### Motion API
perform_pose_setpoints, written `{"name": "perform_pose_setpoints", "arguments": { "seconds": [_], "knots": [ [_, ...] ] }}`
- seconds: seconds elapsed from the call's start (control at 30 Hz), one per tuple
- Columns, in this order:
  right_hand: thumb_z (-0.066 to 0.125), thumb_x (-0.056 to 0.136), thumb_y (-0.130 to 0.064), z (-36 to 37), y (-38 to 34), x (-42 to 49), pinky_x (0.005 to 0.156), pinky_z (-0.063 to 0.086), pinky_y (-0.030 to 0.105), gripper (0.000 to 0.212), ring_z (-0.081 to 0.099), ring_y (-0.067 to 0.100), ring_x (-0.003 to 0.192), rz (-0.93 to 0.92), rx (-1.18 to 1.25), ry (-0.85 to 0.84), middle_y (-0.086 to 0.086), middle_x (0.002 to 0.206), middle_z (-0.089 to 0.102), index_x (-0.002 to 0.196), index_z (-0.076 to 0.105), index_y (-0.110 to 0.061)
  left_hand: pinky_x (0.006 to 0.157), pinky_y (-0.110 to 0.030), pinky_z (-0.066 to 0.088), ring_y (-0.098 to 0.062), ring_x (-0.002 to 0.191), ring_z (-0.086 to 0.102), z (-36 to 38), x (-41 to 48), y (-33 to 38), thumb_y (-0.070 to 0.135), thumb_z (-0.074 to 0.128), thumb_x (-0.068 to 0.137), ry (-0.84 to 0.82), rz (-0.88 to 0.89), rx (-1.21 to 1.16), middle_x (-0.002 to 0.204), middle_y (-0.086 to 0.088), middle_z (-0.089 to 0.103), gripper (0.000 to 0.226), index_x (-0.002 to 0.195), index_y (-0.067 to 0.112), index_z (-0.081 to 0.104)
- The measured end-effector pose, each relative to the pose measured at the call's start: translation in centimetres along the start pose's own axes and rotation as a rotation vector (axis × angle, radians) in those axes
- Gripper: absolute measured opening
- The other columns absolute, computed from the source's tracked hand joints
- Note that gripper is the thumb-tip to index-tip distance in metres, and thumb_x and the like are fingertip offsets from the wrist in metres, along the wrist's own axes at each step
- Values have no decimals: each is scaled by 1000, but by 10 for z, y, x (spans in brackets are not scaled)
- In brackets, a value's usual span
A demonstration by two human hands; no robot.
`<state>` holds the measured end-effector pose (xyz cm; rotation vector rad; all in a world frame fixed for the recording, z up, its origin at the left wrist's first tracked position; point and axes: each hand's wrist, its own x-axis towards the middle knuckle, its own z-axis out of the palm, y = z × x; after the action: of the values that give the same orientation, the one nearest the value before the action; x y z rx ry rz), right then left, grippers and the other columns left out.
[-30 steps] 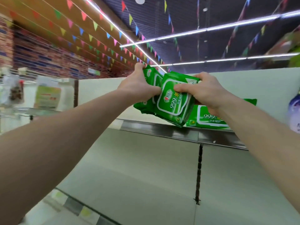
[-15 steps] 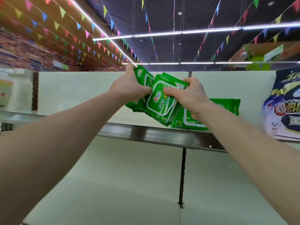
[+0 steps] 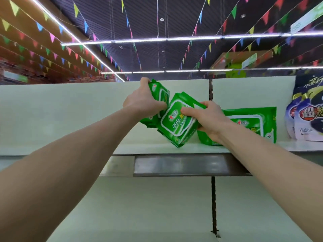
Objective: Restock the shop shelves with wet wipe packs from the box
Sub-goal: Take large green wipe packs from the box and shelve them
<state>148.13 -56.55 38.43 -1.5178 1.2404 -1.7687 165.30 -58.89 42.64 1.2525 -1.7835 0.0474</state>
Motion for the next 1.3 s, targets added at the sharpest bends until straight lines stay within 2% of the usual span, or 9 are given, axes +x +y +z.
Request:
{"name": "perform_pose_setpoints", "arguments": {
  "seconds": [0.17,0.27,0.4,0.6,0.77,0.87,0.97,1.1,1.3],
  "knots": [
    [81,72,-20,-7,-9,3,85,50,40,64,65,21,96,128,-203,-124,7,106,67,123,43,-10,79,-44,57,-23,83,63,12,14,-15,37,71,76,-95,23,-102,96,1,57,76,136,25,26],
    [77,72,-23,-16,-35,5,91,44,39,44,61,19,99,191,-482,-326,3,102,70,110,57,-15,77,-44,58,-21,80,63,17,20,-22,36,71,77,-117,18,-131,94,1,55,74,135,24,26],
    [71,80,-11,-19,-57,16,84,54,35,20,68,20,86,204,-617,-484,7,93,74,99,63,-10,76,-44,58,-25,83,64,18,32,-27,35,72,77,-110,-21,-148,101,-3,57,72,132,24,28],
    [67,83,-2,1,-7,59,100,47,47,31,65,30,107,294,-420,-427,14,113,69,113,59,-5,79,-41,54,-28,84,62,18,54,-26,34,70,77,-18,-43,-38,99,-3,61,72,133,24,26],
    [76,78,-11,6,10,77,103,44,44,42,62,26,111,405,-684,-556,7,113,69,117,61,-12,66,-34,46,-26,81,61,35,61,-25,35,70,77,13,1,65,99,0,59,73,133,27,24],
    [80,73,-12,10,11,78,102,44,41,64,57,25,113,308,-861,-507,7,121,60,128,47,-7,69,-35,49,-25,81,62,41,64,-22,34,70,76,11,26,45,98,1,59,75,134,27,23],
    [81,72,-16,16,7,79,103,41,38,88,51,25,118,140,-1008,-500,7,134,49,144,31,-16,71,-37,51,-26,81,62,43,64,-23,33,70,76,15,20,17,98,2,58,75,134,28,23],
    [79,76,-20,23,2,85,95,46,31,80,56,20,108,44,-1133,-574,4,130,55,143,36,-15,77,-44,56,-27,83,64,43,67,-27,31,71,75,6,13,-63,101,0,60,78,136,27,22],
    [78,78,-25,29,14,95,95,48,36,67,59,23,107,-19,-1220,-529,5,124,60,135,45,-14,78,-46,56,-26,83,64,42,73,-37,27,72,76,24,-11,-181,101,0,61,76,136,26,24]
  ]
}}
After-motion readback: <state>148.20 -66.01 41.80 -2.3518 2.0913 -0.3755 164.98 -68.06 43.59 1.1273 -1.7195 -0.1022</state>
